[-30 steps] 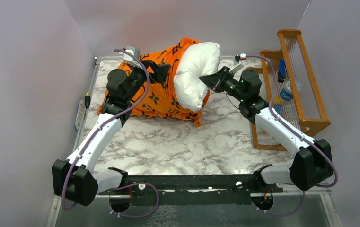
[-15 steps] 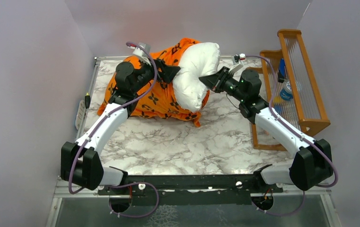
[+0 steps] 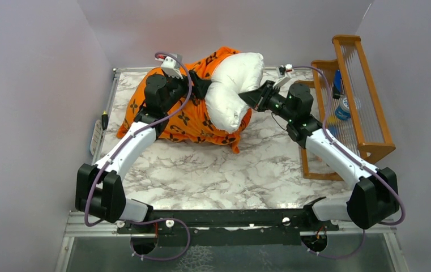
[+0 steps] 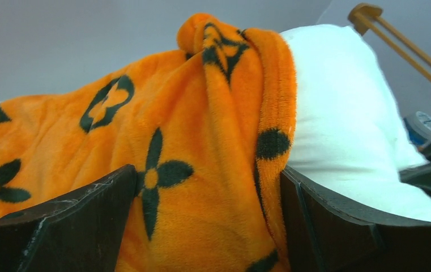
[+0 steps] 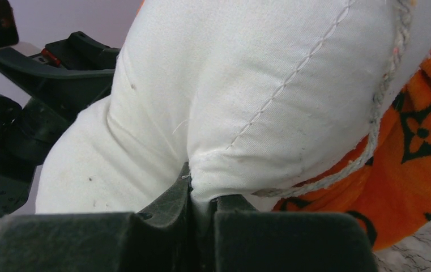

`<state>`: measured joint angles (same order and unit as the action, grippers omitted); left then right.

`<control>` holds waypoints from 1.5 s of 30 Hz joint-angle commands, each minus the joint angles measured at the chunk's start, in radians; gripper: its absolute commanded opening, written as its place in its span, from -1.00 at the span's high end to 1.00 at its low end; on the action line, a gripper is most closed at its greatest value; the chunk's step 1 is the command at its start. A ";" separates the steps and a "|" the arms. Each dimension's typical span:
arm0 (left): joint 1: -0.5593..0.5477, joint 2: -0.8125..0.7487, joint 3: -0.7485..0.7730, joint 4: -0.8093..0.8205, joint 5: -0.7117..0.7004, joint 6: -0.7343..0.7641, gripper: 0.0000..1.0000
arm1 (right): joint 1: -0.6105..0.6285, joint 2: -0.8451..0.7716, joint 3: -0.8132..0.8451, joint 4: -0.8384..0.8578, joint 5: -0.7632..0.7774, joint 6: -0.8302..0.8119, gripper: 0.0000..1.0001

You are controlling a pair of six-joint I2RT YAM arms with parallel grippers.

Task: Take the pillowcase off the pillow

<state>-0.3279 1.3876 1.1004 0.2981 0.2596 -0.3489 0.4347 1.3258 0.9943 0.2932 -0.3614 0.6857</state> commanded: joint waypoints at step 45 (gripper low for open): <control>0.089 0.040 -0.413 -0.063 -0.524 0.129 -0.76 | -0.494 -0.412 0.174 0.000 -0.258 0.084 0.99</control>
<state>-0.3435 1.3746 0.7673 0.4671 -0.0681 -0.3031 -0.0036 1.0119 1.0367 0.0402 -0.6853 0.7605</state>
